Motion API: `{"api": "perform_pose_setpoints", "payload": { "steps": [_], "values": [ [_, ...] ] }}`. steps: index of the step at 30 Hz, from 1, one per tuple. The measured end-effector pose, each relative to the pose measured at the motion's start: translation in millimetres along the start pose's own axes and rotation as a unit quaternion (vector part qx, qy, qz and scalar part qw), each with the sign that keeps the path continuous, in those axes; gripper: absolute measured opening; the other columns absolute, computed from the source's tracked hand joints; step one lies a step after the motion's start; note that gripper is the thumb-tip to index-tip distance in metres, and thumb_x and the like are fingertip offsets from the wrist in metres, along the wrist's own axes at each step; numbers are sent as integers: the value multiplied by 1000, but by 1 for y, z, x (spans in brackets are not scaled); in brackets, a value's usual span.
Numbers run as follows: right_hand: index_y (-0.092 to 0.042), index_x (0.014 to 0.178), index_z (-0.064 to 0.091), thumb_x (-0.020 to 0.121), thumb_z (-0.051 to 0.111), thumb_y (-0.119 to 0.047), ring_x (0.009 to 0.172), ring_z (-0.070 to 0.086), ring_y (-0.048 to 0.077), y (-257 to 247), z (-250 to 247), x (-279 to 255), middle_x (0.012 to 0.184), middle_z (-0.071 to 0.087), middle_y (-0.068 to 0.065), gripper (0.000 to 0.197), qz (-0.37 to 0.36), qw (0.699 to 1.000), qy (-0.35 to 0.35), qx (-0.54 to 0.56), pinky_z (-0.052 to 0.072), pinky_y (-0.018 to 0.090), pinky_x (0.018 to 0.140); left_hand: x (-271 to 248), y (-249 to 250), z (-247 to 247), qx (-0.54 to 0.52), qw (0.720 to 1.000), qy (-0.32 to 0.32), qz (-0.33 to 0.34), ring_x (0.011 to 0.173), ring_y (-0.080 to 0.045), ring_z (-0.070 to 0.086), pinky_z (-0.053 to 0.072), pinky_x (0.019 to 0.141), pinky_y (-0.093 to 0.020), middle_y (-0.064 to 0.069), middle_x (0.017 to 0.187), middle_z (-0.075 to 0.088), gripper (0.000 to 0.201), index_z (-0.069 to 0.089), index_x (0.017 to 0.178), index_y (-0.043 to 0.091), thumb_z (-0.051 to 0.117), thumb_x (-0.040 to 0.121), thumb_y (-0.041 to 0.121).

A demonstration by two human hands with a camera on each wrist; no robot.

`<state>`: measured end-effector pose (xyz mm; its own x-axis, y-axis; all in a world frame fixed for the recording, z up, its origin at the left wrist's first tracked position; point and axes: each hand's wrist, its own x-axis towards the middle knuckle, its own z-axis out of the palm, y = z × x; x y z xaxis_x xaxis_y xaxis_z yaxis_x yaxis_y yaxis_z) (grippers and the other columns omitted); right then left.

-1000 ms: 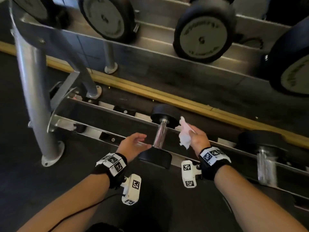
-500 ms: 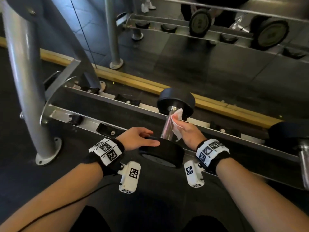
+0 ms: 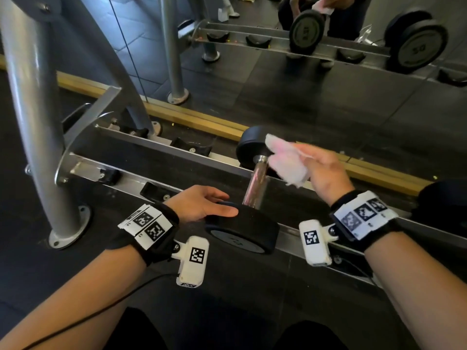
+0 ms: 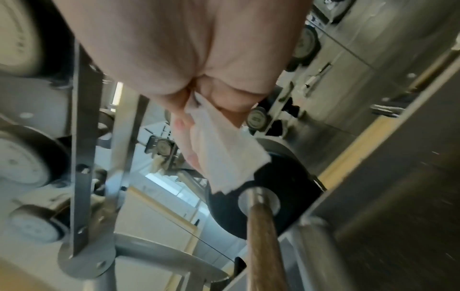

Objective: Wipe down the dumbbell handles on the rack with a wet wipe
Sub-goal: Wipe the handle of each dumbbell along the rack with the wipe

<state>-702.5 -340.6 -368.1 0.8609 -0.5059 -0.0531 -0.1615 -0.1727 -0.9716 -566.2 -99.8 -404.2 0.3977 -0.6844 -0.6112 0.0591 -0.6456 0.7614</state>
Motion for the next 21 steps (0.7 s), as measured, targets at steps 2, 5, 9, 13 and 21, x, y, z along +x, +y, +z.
{"api": "perform_pose_setpoints", "payload": {
  "steps": [2,5,9,13,21],
  "values": [
    [-48,119,66,92,55,-36,117,58,8,-5,-3,8,125,65,-9,31,-80,994,22,-75,49,21,91,1,0,-1,3,1000,-2,-4,106,-11,69,52,102,-40,5,115,72,89,57,132,28,83,50,52],
    [-44,137,52,103,46,-25,124,55,8,-9,1,22,134,60,-9,40,-155,960,-68,-224,41,28,107,2,-1,-1,-6,1000,-5,-12,105,-11,70,52,102,-43,7,110,74,79,60,124,33,84,51,51],
    [-24,133,57,86,69,-50,114,62,23,10,23,35,126,64,7,54,-56,914,-200,-349,46,42,104,2,-1,-1,-12,1000,0,-14,107,-14,69,50,104,-45,6,112,74,75,62,119,35,84,49,51],
    [-26,153,31,103,45,-16,150,18,20,25,26,33,163,21,2,53,-77,833,-281,-469,15,36,122,3,-5,2,-20,1000,12,-9,108,-15,69,51,102,-45,5,114,73,80,63,123,32,85,48,51],
    [-20,151,34,101,35,0,150,17,23,35,24,12,163,21,2,54,-155,809,-326,-463,11,30,118,1,-7,5,-39,999,24,-1,107,-17,70,53,101,-46,2,116,73,93,62,123,29,85,38,57]
  ]
}}
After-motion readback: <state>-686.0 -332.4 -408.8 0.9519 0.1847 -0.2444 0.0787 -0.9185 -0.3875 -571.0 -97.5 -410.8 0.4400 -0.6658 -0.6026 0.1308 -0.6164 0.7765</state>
